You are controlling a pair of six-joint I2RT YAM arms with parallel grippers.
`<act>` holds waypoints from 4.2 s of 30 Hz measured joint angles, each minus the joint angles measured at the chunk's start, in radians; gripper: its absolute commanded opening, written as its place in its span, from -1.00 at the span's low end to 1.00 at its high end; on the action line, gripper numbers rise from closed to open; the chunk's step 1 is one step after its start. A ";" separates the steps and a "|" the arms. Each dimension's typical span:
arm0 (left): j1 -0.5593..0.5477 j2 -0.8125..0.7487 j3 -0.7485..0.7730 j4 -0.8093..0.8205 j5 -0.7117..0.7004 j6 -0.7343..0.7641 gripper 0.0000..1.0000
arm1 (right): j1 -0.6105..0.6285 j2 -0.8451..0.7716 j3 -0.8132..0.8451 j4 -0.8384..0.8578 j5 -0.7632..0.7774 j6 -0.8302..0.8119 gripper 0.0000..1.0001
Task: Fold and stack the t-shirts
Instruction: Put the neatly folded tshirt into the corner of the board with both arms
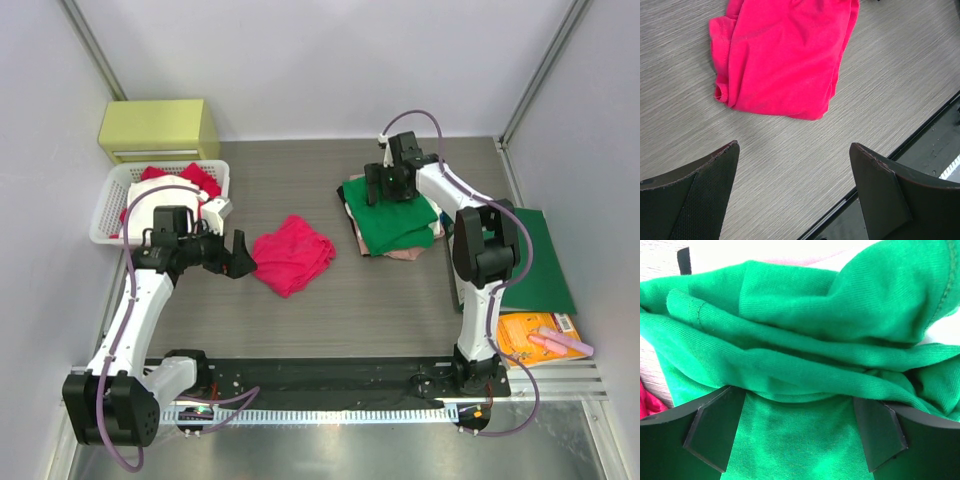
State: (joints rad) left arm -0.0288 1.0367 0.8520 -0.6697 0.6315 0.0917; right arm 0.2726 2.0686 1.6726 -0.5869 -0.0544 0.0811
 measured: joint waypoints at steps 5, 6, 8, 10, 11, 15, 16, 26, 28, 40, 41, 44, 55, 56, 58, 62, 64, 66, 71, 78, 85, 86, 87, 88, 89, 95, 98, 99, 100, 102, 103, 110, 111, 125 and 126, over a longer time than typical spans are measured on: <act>0.000 0.000 0.000 0.000 0.000 0.003 0.83 | -0.002 -0.064 -0.113 0.085 -0.006 -0.014 0.85; 0.000 0.000 0.000 0.000 0.000 0.003 0.83 | -0.002 -0.079 -0.137 0.101 -0.010 -0.016 0.86; 0.000 0.000 0.000 0.000 0.000 0.003 0.83 | -0.004 -0.120 -0.202 0.138 -0.019 -0.022 0.85; 0.000 0.001 0.000 0.000 0.000 0.004 0.83 | -0.004 -0.163 -0.260 0.155 -0.028 -0.026 0.86; 0.000 0.002 0.000 0.000 0.000 0.004 0.83 | -0.004 -0.184 -0.290 0.159 -0.032 -0.027 0.85; 0.000 0.007 0.000 0.000 0.000 0.005 0.83 | -0.004 -0.262 -0.385 0.163 -0.044 -0.036 0.86; 0.000 0.008 0.000 0.000 0.000 0.006 0.83 | -0.004 -0.283 -0.409 0.165 -0.045 -0.039 0.85; 0.000 0.011 0.000 0.000 0.001 0.016 0.84 | -0.004 -0.486 -0.596 0.113 -0.065 -0.060 0.86; 0.000 0.016 0.000 0.000 0.001 0.017 0.84 | -0.004 -0.505 -0.612 0.103 -0.066 -0.062 0.86; 0.000 0.029 0.000 0.000 0.001 0.021 0.83 | -0.003 -0.572 -0.533 0.001 -0.069 -0.122 0.86; 0.000 0.033 0.000 0.000 0.001 0.021 0.84 | -0.003 -0.590 -0.490 -0.018 -0.069 -0.135 0.86; 0.000 0.039 0.000 0.000 0.001 0.021 0.84 | -0.004 -0.663 -0.349 -0.026 -0.069 -0.155 0.87; 0.000 0.054 0.000 -0.002 0.085 0.019 0.86 | 0.050 -0.859 -0.394 0.019 -0.229 -0.156 0.95; 0.000 0.068 0.004 -0.008 0.114 0.020 0.86 | 0.067 -0.821 -0.405 0.008 -0.251 -0.168 0.96; 0.000 0.100 0.020 -0.023 0.167 0.020 0.87 | 0.106 -0.756 -0.416 -0.034 -0.282 -0.198 0.96; 0.000 0.184 0.079 -0.046 0.250 0.022 0.87 | 0.215 -0.711 -0.418 -0.108 -0.352 -0.260 0.92; 0.000 0.227 0.103 -0.047 0.272 0.027 0.91 | 0.264 -0.711 -0.400 -0.136 -0.401 -0.277 0.90; -0.004 0.280 0.130 -0.055 0.281 0.040 0.93 | 0.288 -0.700 -0.368 -0.158 -0.444 -0.287 0.88; -0.034 0.461 0.239 -0.079 0.272 0.085 0.99 | 0.297 -0.601 -0.278 -0.158 -0.599 -0.288 0.79; -0.063 0.722 0.374 -0.070 0.242 0.106 1.00 | 0.332 -0.523 -0.385 -0.126 -0.727 -0.266 0.79; -0.068 0.886 0.513 -0.060 0.162 0.105 1.00 | 0.352 -0.470 -0.418 -0.121 -0.768 -0.264 0.75; -0.068 0.906 0.539 -0.059 0.148 0.106 0.99 | 0.356 -0.463 -0.418 -0.120 -0.771 -0.263 0.75; -0.068 0.921 0.558 -0.055 0.137 0.108 1.00 | 0.361 -0.455 -0.418 -0.120 -0.772 -0.262 0.75; -0.068 0.935 0.573 -0.054 0.126 0.110 1.00 | 0.369 -0.450 -0.418 -0.120 -0.771 -0.263 0.75; -0.068 0.947 0.584 -0.051 0.114 0.114 0.99 | 0.380 -0.446 -0.418 -0.120 -0.771 -0.263 0.75; -0.069 0.996 0.589 -0.044 0.057 0.125 1.00 | 0.418 -0.450 -0.422 -0.117 -0.769 -0.268 0.75; -0.077 0.996 0.588 -0.037 0.049 0.124 0.99 | 0.417 -0.456 -0.428 -0.117 -0.758 -0.270 0.74; -0.084 0.989 0.580 -0.026 0.042 0.121 1.00 | 0.417 -0.458 -0.430 -0.114 -0.748 -0.270 0.74; -0.091 0.980 0.568 -0.011 0.031 0.117 0.99 | 0.417 -0.460 -0.431 -0.112 -0.741 -0.270 0.75; -0.102 0.959 0.546 0.014 -0.005 0.107 0.99 | 0.417 -0.465 -0.433 -0.106 -0.726 -0.270 0.75; -0.103 0.951 0.537 0.025 -0.023 0.099 1.00 | 0.416 -0.467 -0.433 -0.103 -0.721 -0.270 0.75; -0.054 0.777 0.393 0.129 -0.122 0.063 0.87 | 0.416 -0.477 -0.459 -0.093 -0.706 -0.282 0.75; -0.056 0.727 0.358 0.144 -0.136 0.059 0.57 | 0.416 -0.478 -0.464 -0.093 -0.705 -0.285 0.75; -0.241 0.487 0.277 0.208 -0.286 -0.019 -1.00 | 0.414 -0.484 -0.477 -0.090 -0.678 -0.290 0.73; -0.246 0.513 0.277 0.208 -0.282 -0.022 -1.00 | 0.414 -0.484 -0.477 -0.090 -0.676 -0.290 0.74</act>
State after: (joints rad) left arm -0.2745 1.5501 1.1294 -0.4622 0.3496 0.0696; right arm 0.6868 1.5841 1.1954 -0.6769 -0.7307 -0.2085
